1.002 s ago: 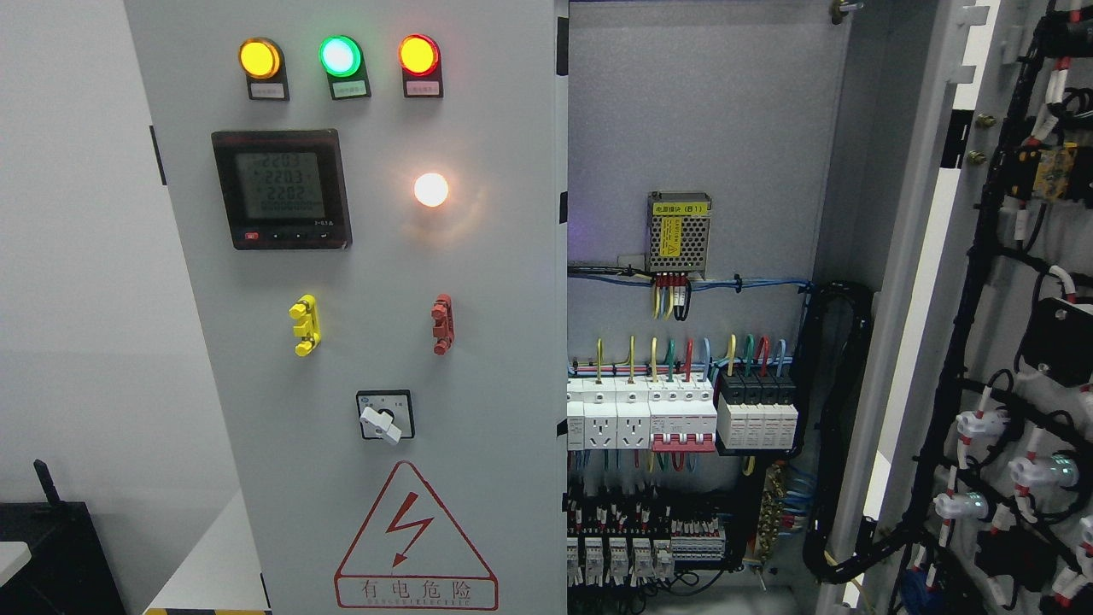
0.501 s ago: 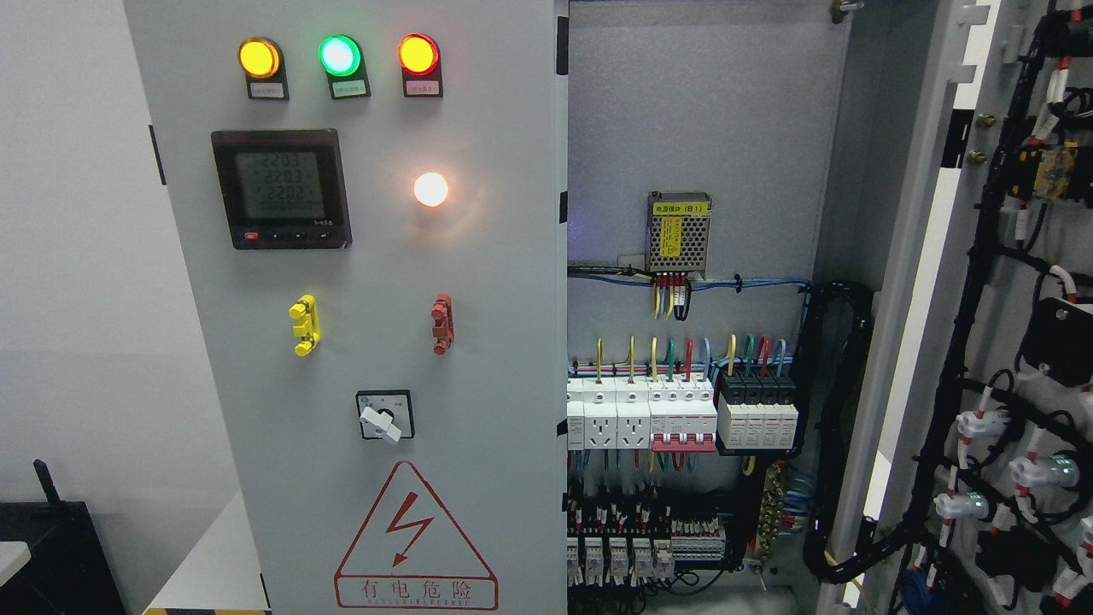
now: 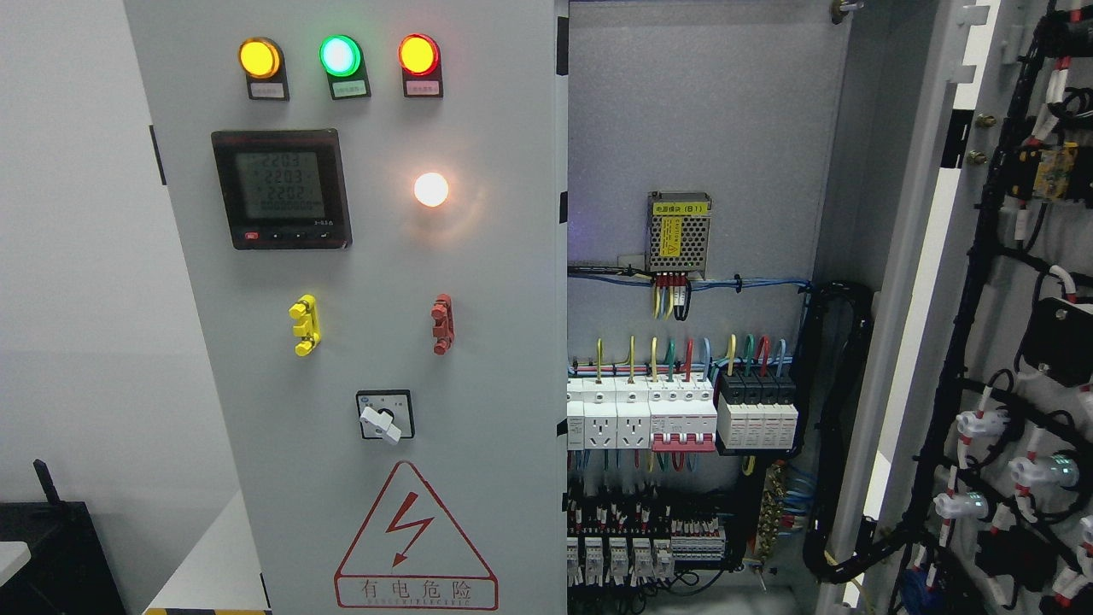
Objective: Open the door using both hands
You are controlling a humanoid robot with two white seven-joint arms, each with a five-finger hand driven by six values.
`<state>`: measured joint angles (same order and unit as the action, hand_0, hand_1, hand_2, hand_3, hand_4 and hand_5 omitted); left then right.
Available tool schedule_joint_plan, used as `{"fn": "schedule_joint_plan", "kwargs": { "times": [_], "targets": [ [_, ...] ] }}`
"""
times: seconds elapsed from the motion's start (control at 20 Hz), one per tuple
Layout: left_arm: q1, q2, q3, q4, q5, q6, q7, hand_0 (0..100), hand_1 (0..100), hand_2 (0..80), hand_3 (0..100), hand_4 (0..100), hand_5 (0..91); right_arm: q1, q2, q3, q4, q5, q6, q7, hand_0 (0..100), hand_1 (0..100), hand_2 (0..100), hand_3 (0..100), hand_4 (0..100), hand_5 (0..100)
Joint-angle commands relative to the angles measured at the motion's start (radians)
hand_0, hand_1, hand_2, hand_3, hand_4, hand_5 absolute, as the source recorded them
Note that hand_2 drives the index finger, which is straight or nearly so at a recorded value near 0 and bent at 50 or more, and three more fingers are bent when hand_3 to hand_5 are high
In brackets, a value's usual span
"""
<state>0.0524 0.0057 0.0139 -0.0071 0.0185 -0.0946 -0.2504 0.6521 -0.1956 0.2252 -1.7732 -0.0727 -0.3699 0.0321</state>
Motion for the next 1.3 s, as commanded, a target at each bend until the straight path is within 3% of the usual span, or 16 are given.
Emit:
{"fn": "schedule_joint_plan", "kwargs": {
  "times": [0.0,0.35,0.6,0.8,1.25],
  "targets": [
    [0.0,-0.033,-0.012,0.013,-0.012,-0.008,-0.003,0,0,0.0,0,3,0.0,-0.132,-0.001,0.017,-0.106,-0.001,0.002,0.0,11,0,0,0,0,0],
    [0.0,-0.041,-0.022,0.012,-0.006,-0.01,-0.004,0,0,0.0,0,3,0.0,-0.331,0.053,0.017,-0.104,-0.031,0.068,-0.001,11,0,0,0,0,0],
    [0.0,-0.044,-0.02,0.01,-0.005,-0.01,-0.004,0,0,0.0,0,3,0.0,-0.448,0.053,0.033,-0.101,-0.16,0.201,-0.03,11,0,0,0,0,0],
    [-0.002,-0.044,-0.019,0.01,-0.005,-0.01,-0.004,0,0,0.0,0,3,0.0,-0.52,0.059,0.034,-0.1,-0.168,0.252,-0.031,11,0,0,0,0,0],
    [-0.002,-0.046,-0.017,0.01,-0.005,-0.01,-0.004,0,0,0.0,0,3,0.0,-0.661,0.139,0.04,-0.083,-0.17,0.408,-0.031,11,0,0,0,0,0]
  ]
}}
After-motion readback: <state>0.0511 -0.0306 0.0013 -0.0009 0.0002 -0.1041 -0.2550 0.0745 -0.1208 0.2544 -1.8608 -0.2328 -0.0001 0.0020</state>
